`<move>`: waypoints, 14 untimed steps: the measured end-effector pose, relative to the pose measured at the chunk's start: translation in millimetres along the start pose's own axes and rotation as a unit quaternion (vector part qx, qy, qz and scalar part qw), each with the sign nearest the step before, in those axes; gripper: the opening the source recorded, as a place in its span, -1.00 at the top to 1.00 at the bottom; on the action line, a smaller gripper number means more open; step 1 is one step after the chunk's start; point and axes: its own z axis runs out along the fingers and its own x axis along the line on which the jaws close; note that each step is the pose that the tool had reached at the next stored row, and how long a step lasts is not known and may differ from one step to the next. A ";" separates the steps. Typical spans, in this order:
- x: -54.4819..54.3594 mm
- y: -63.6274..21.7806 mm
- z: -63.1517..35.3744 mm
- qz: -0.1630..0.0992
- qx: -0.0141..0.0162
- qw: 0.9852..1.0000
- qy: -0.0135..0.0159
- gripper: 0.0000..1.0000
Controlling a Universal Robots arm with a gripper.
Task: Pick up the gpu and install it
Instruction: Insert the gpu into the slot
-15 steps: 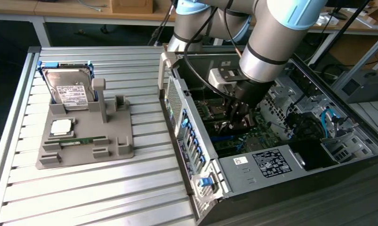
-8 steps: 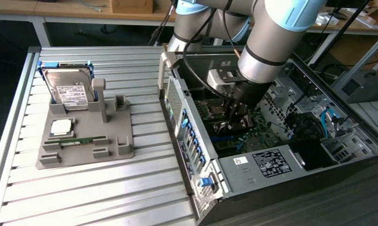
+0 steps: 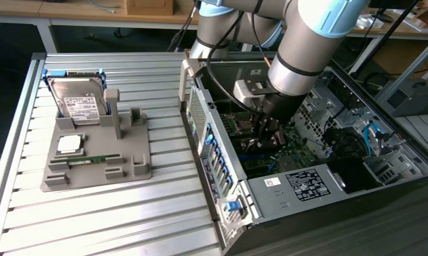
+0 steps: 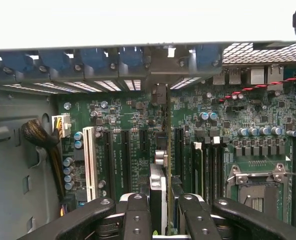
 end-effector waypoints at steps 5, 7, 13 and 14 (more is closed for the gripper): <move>-1.2 0.5 1.9 0.000 0.000 1.000 0.000 0.47; -1.2 1.2 2.3 0.000 0.000 1.000 0.000 0.47; -1.1 2.5 4.2 0.000 0.000 1.000 0.000 0.47; -1.1 2.6 4.4 0.000 0.000 1.000 0.000 0.47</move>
